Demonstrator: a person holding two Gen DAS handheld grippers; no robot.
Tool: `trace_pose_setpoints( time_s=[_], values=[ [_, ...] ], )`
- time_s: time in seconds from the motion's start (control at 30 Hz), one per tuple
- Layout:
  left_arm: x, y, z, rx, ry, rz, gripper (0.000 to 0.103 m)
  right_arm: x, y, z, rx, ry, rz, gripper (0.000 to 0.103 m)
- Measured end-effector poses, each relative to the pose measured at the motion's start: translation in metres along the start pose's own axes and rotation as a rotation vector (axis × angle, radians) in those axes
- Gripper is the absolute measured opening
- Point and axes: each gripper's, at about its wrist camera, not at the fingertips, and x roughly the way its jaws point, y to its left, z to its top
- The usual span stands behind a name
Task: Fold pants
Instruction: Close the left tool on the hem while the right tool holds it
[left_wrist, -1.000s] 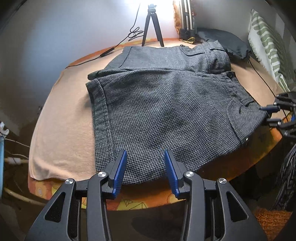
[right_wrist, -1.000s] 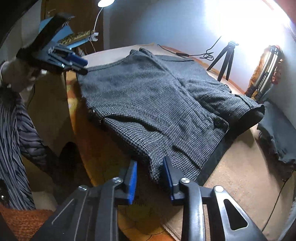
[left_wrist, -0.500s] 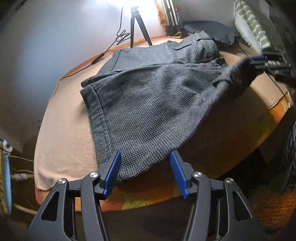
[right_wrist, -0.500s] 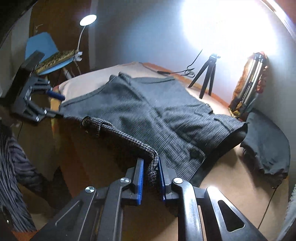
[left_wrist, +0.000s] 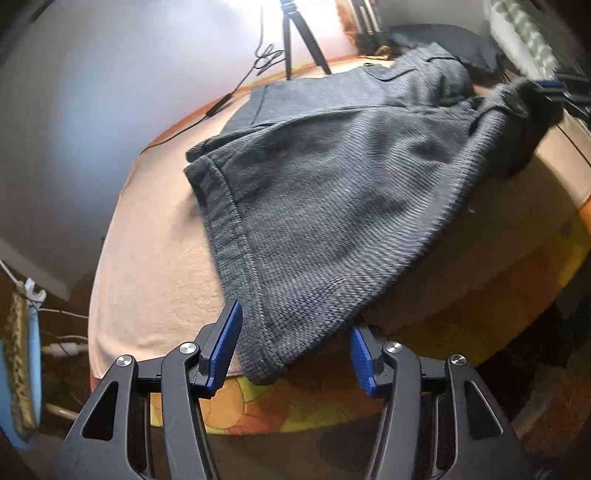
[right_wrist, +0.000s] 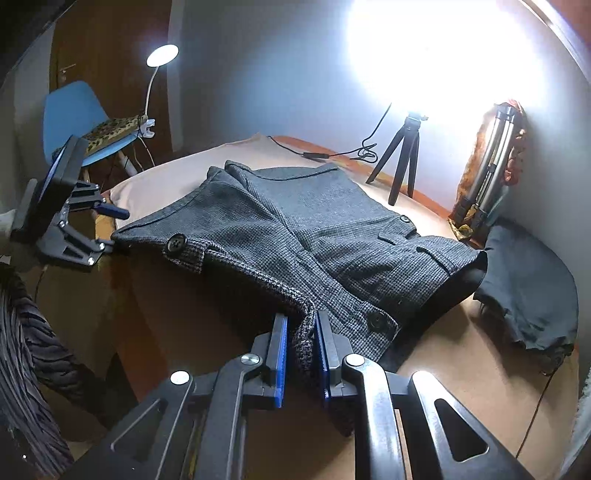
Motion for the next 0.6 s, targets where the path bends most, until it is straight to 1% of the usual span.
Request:
trace_pose_setpoints(
  time_s=[0.07,0.1,0.17,0.23,0.33,0.43,0.6],
  values=[
    [0.003,0.0,0.001,-0.001,-0.001,-0.005,0.033,0.0,0.0,-0.002,0.005,0.002,0.001,0.012],
    [0.004,-0.001,0.001,-0.003,-0.005,-0.013,0.03,0.0,0.0,-0.003,0.008,0.001,0.001,0.012],
    [0.005,-0.003,0.003,-0.018,-0.015,-0.032,0.016,-0.001,0.0,-0.005,0.012,-0.001,0.001,0.012],
    [0.006,-0.002,0.006,-0.041,-0.026,-0.042,0.013,-0.001,0.001,-0.006,0.01,-0.002,-0.003,0.012],
    [0.001,0.004,0.014,-0.082,-0.069,-0.043,0.009,-0.002,0.005,-0.009,-0.004,-0.002,-0.016,0.012],
    [-0.008,0.013,0.02,-0.128,-0.124,-0.037,0.009,-0.006,0.009,-0.01,0.0,-0.011,-0.022,0.011],
    [-0.027,0.024,0.027,-0.163,-0.203,-0.022,0.008,-0.024,0.02,-0.01,-0.016,-0.057,-0.044,0.01]
  ],
)
